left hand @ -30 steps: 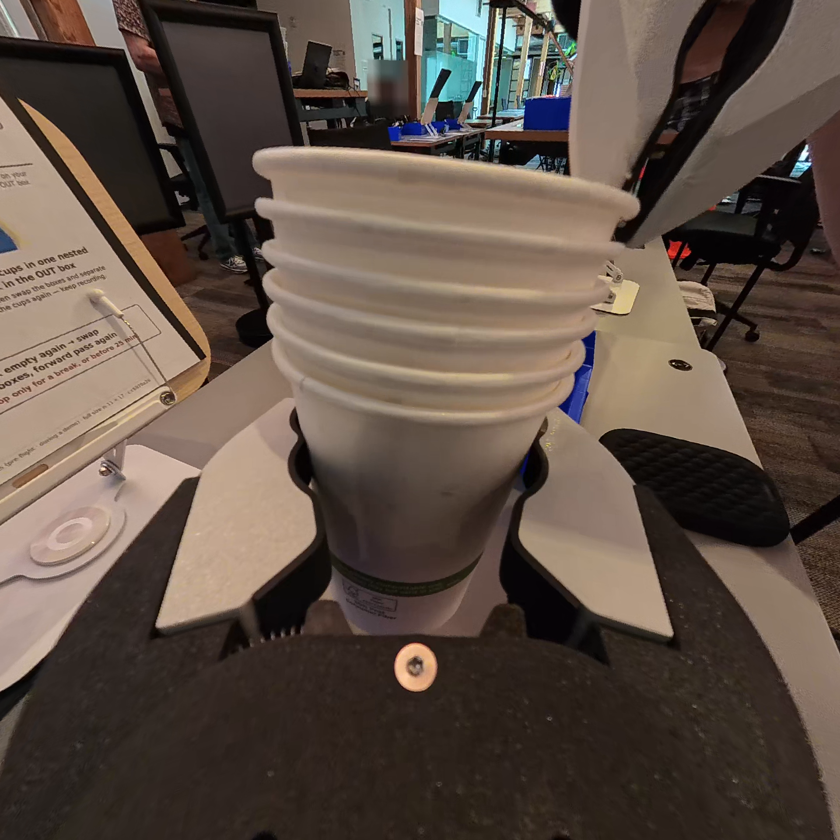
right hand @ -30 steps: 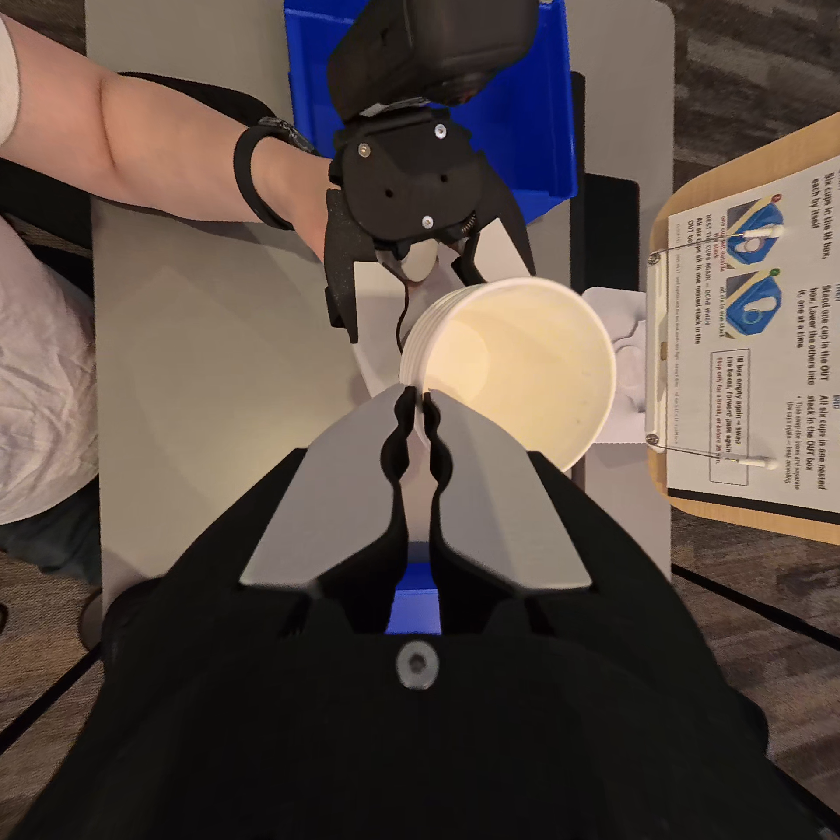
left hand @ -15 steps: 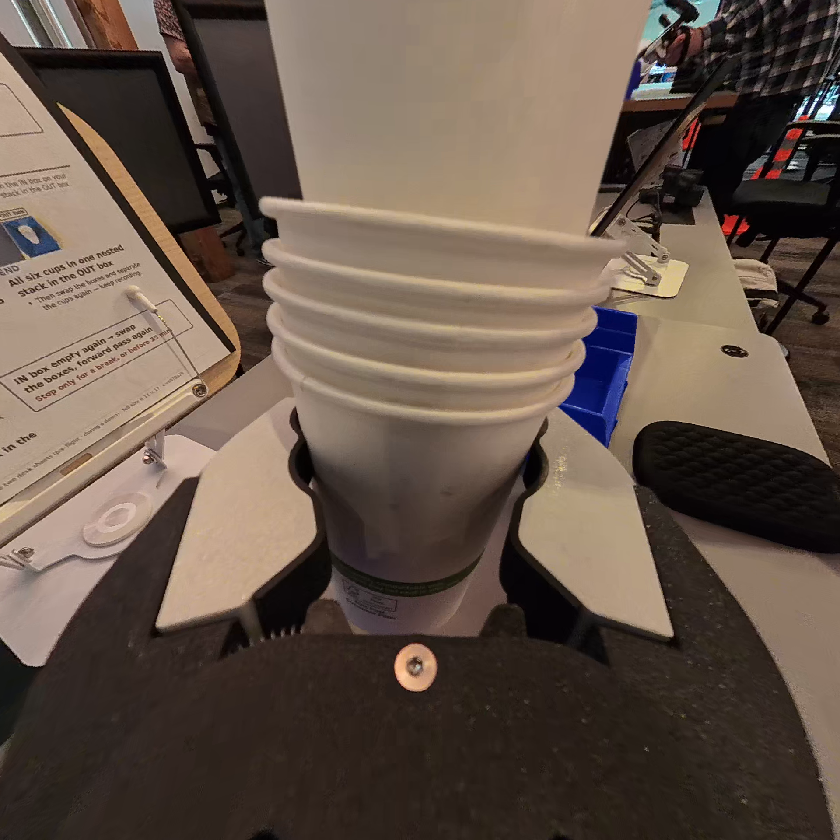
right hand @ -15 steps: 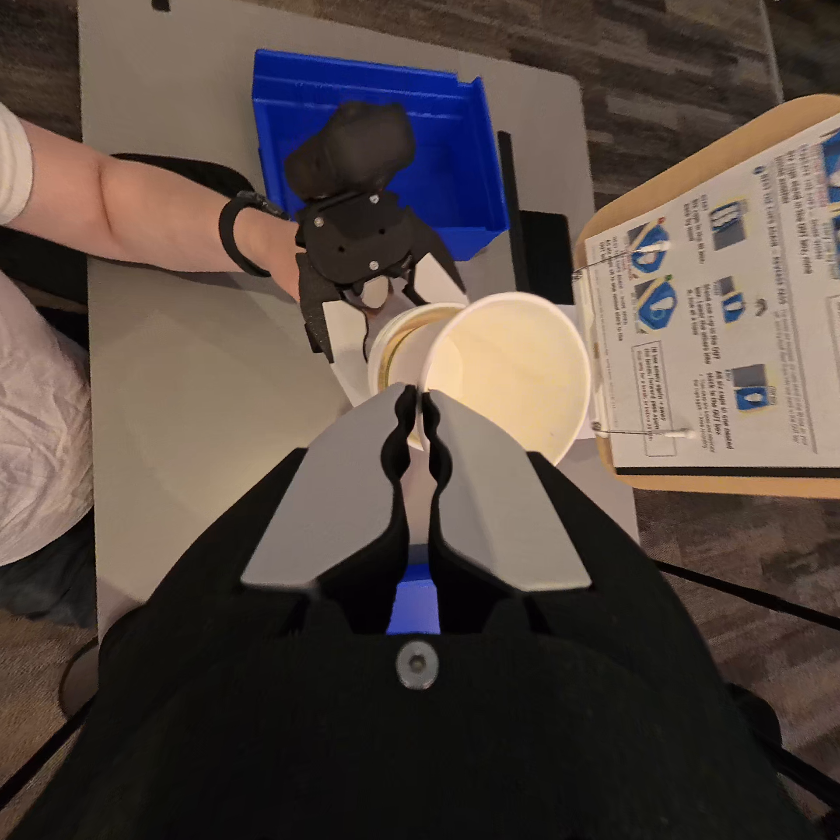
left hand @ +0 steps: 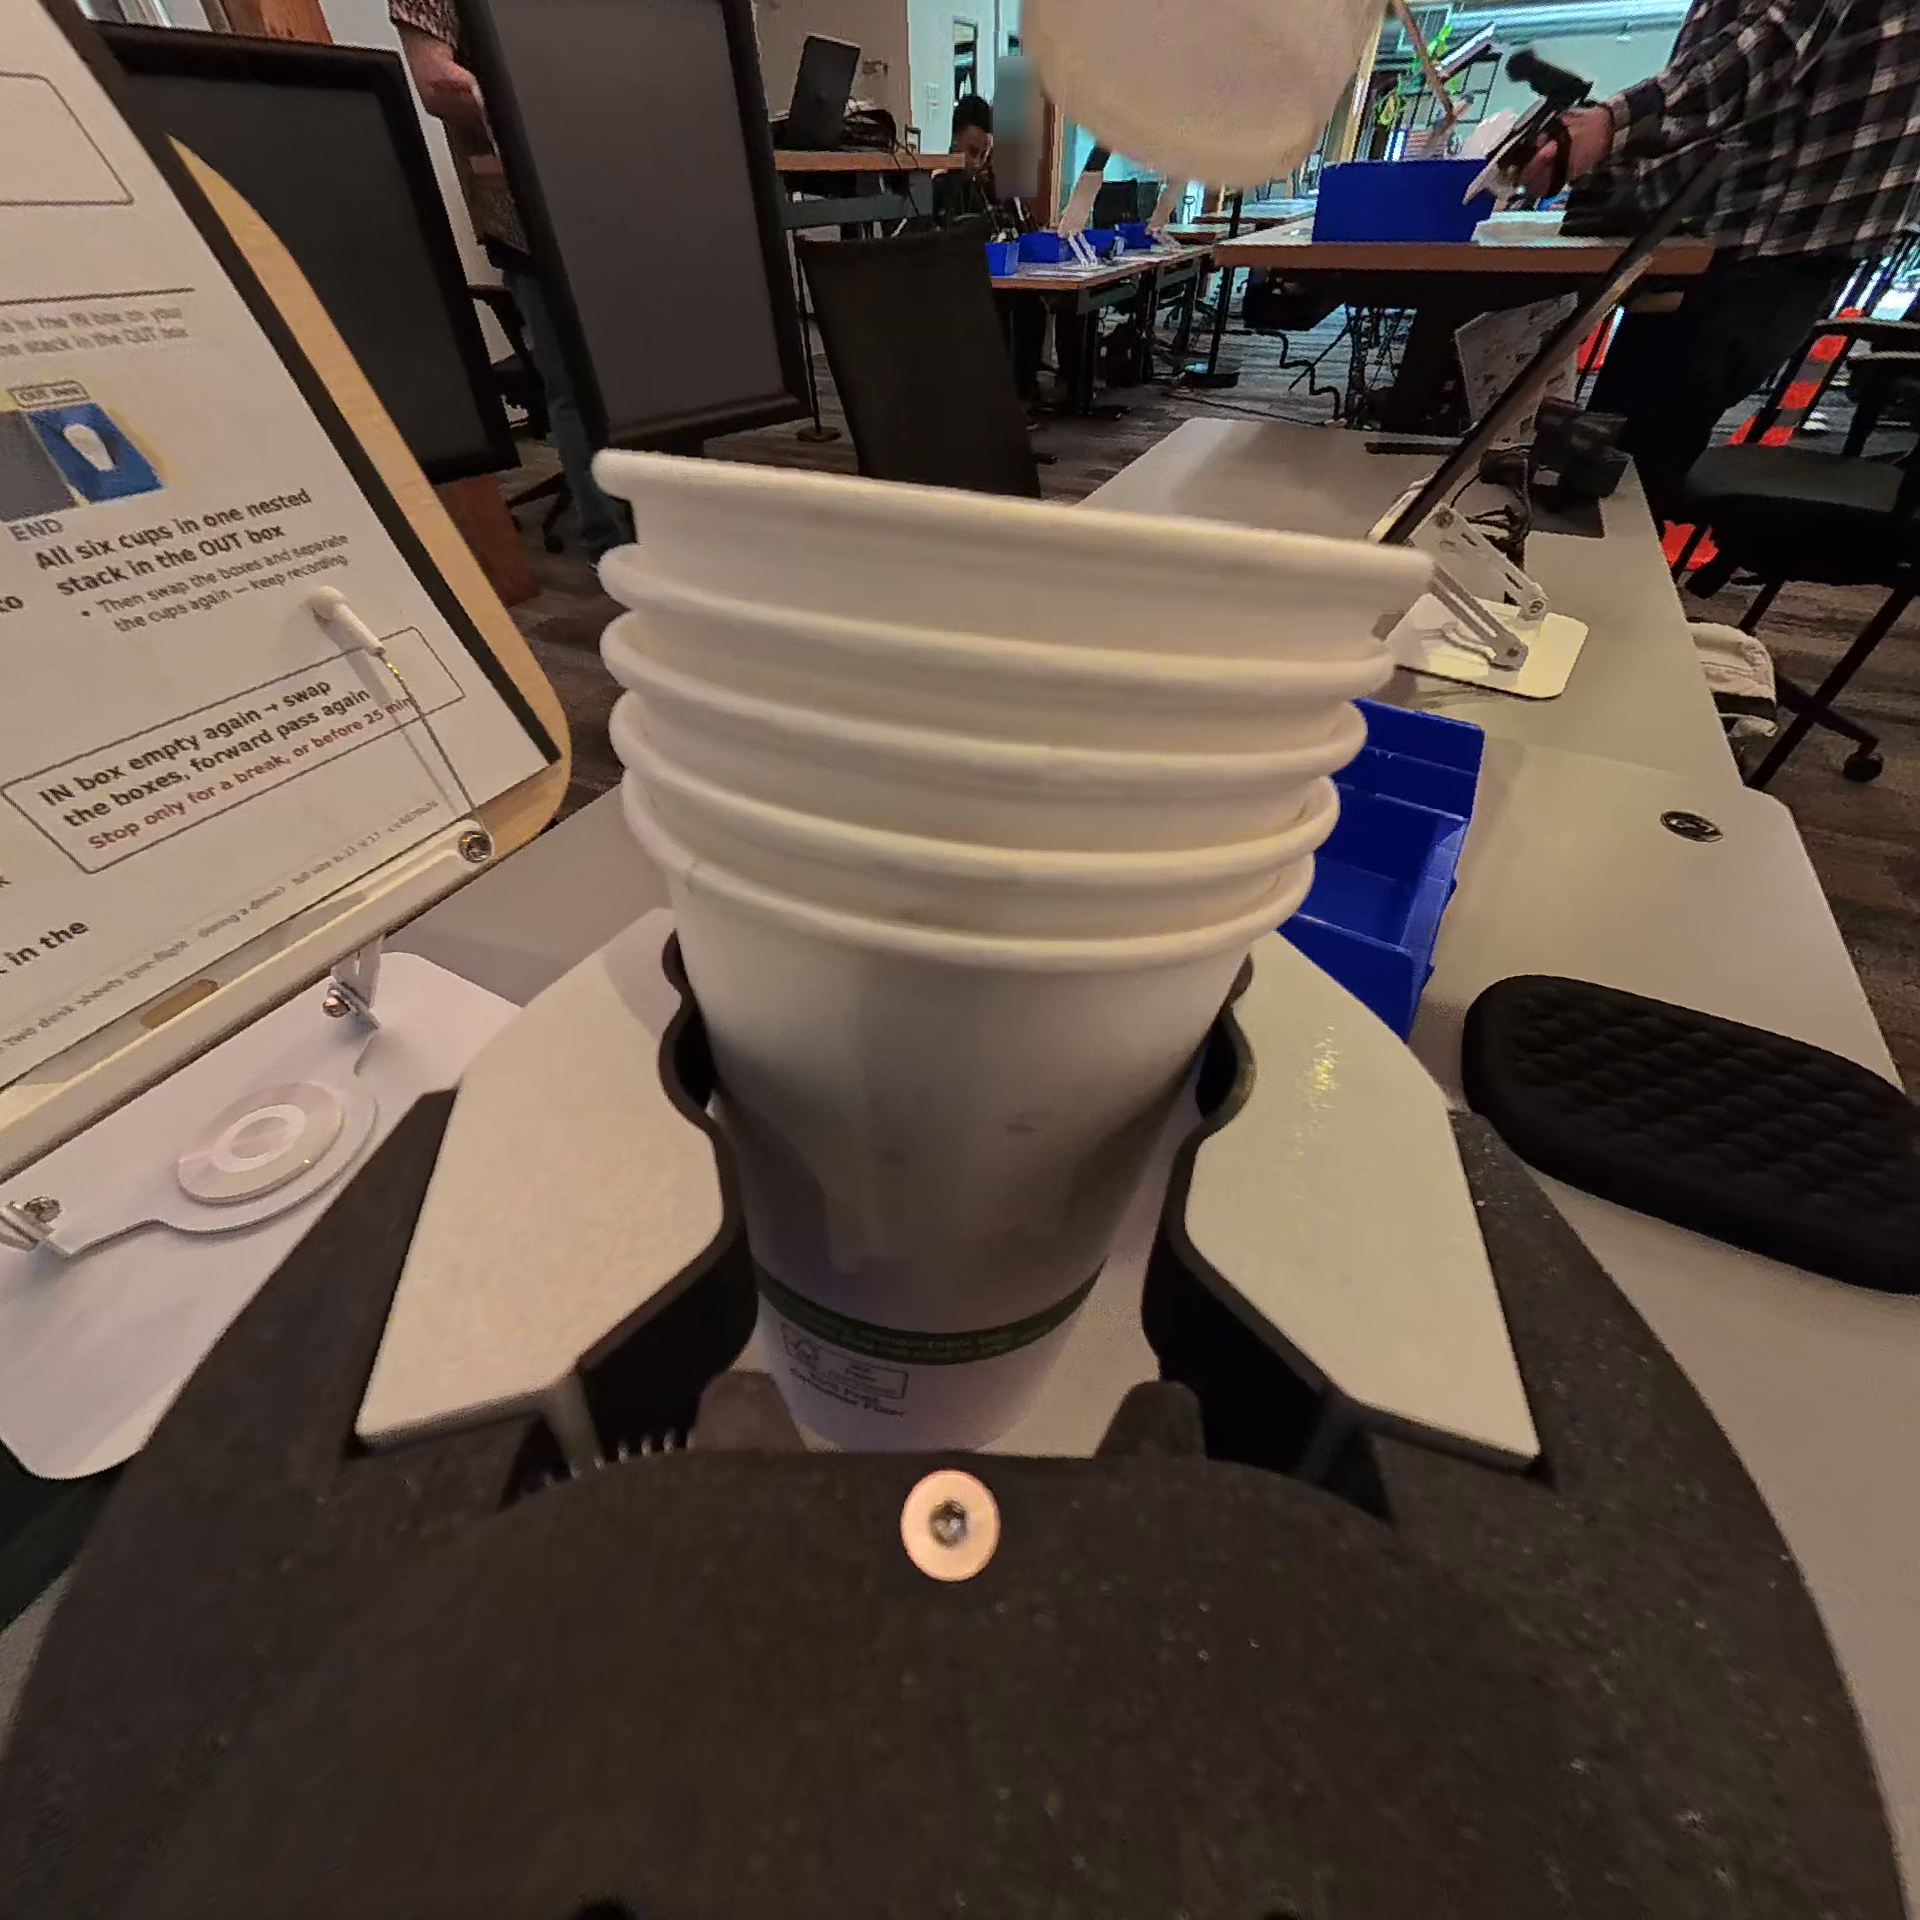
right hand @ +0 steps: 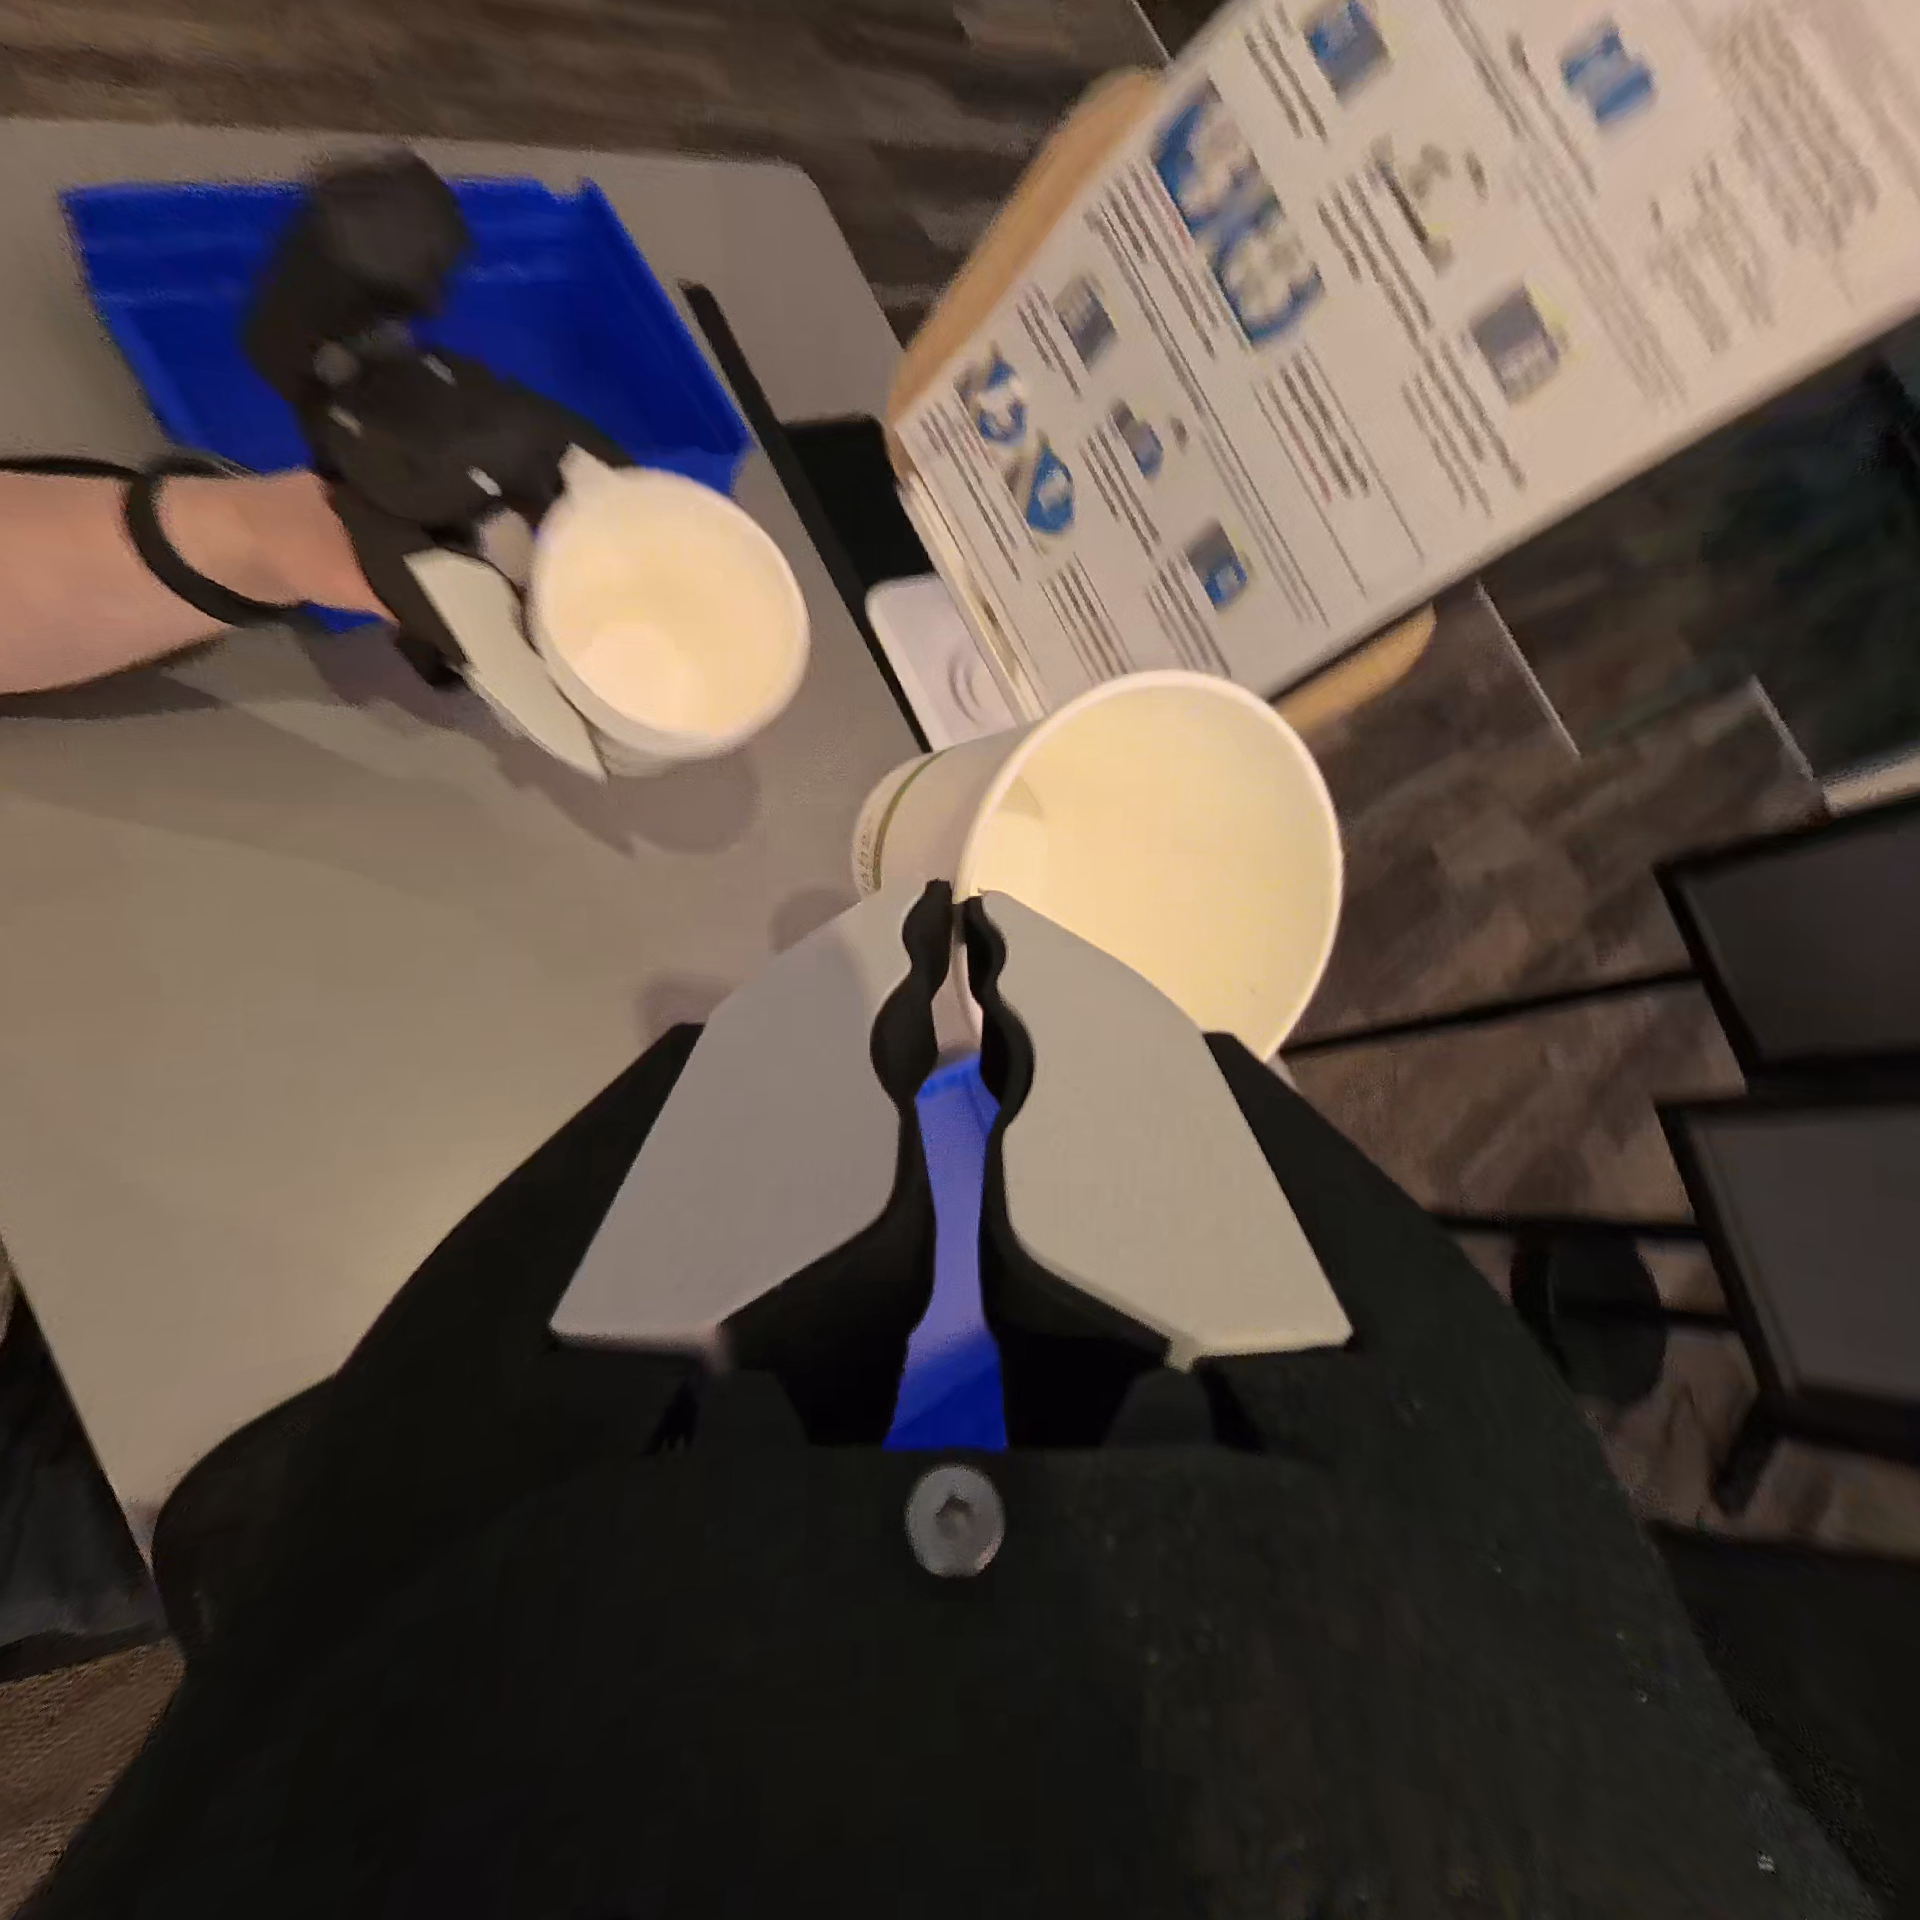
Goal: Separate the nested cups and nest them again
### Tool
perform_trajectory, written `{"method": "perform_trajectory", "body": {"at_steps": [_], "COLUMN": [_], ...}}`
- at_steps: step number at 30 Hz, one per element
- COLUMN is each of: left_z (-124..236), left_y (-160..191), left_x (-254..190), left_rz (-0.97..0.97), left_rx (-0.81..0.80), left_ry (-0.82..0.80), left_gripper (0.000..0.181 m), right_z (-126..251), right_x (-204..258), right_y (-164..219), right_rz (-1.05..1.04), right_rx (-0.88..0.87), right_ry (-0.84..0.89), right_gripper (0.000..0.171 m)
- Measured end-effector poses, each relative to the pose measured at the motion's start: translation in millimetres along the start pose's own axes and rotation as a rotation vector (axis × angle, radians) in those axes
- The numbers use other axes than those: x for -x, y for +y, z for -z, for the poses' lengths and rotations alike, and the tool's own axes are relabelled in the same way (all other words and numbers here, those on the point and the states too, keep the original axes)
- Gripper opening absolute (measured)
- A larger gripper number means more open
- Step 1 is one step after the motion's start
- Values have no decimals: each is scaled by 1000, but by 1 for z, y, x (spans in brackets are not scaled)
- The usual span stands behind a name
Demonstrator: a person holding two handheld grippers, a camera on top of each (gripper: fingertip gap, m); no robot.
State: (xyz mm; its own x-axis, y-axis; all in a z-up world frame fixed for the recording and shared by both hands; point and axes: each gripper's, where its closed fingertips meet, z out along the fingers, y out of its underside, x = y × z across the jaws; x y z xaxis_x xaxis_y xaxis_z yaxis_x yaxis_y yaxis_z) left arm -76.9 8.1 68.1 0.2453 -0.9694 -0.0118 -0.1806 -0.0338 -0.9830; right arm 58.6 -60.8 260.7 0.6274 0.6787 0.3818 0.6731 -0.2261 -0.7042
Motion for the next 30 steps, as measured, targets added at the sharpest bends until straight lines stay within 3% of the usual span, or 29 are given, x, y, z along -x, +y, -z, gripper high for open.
{"method": "perform_trajectory", "body": {"at_steps": [4, 9, 14, 20, 30], "left_z": [6, 13, 16, 14, 8], "left_y": [-5, -12, -16, -13, -6], "left_x": [4, 4, 4, 5, 4], "left_rz": [13, 11, 12, 18, 16], "left_rx": [-17, -38, -50, -43, -19], "left_ry": [-1, -3, 0, 4, 12], "left_gripper": [94, 94, 94, 94, 94], "right_z": [-23, -74, -116, -147, -159], "right_x": [-32, -36, -39, -42, -49], "right_y": [93, 212, 287, 329, 335], "right_rz": [-143, -283, -304, -279, -285], "right_rx": [203, 425, 560, 655, 645], "right_ry": [79, 88, 156, 191, 193], "right_gripper": [3, 3, 3, 3, 6]}}
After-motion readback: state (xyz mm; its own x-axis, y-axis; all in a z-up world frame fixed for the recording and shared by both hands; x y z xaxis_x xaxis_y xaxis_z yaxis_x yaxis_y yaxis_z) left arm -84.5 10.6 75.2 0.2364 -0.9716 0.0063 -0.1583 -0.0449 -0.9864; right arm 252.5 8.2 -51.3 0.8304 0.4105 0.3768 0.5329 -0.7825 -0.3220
